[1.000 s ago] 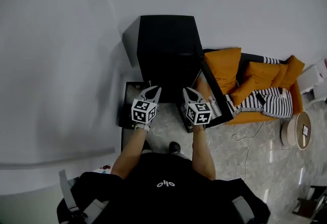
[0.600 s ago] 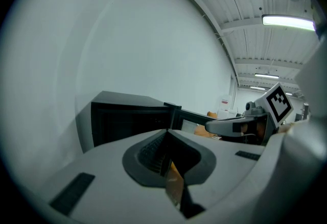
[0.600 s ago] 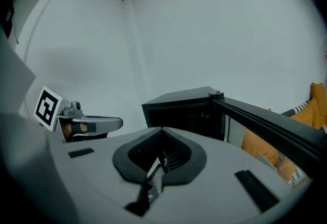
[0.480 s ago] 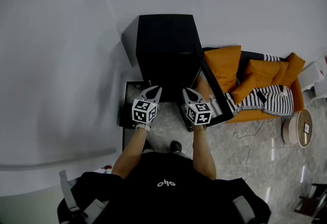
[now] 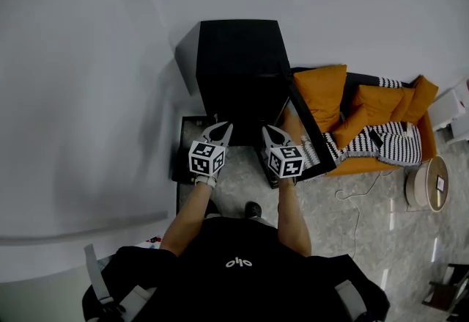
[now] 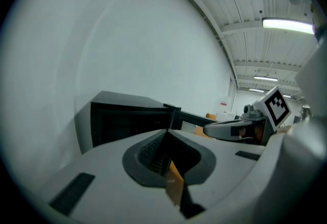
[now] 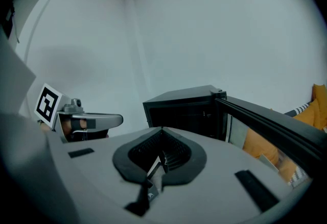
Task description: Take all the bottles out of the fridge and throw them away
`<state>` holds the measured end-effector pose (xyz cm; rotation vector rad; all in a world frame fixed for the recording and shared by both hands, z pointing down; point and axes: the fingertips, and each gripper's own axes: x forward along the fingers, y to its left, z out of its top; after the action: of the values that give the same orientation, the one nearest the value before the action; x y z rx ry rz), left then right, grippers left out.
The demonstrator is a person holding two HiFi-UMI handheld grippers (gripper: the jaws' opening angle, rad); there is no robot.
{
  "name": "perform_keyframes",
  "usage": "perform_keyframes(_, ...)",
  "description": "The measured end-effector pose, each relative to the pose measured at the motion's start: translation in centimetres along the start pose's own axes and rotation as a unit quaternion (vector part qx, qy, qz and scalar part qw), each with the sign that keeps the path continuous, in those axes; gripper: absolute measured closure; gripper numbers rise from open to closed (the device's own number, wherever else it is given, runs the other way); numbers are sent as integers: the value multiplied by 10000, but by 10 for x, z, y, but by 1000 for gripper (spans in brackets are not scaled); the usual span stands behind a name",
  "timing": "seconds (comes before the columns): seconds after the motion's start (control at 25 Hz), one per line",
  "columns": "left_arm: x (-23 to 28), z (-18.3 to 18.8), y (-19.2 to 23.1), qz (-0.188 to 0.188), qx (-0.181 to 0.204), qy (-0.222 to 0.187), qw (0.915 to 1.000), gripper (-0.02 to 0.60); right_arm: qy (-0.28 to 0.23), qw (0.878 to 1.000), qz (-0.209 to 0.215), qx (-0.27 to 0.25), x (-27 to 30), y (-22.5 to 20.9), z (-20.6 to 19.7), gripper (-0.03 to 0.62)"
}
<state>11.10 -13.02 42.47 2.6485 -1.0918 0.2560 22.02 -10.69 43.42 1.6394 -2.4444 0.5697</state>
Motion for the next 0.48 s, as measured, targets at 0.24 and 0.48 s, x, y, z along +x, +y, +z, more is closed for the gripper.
perform_keyframes(0.24,-2,2,2,14,-1,-6,10000,574,12,10000,28,-30,1,1,1,585)
perform_keyframes(0.48,-2,1,1,12,-5,-23,10000,574,11,10000,45,-55,2,2,1,585)
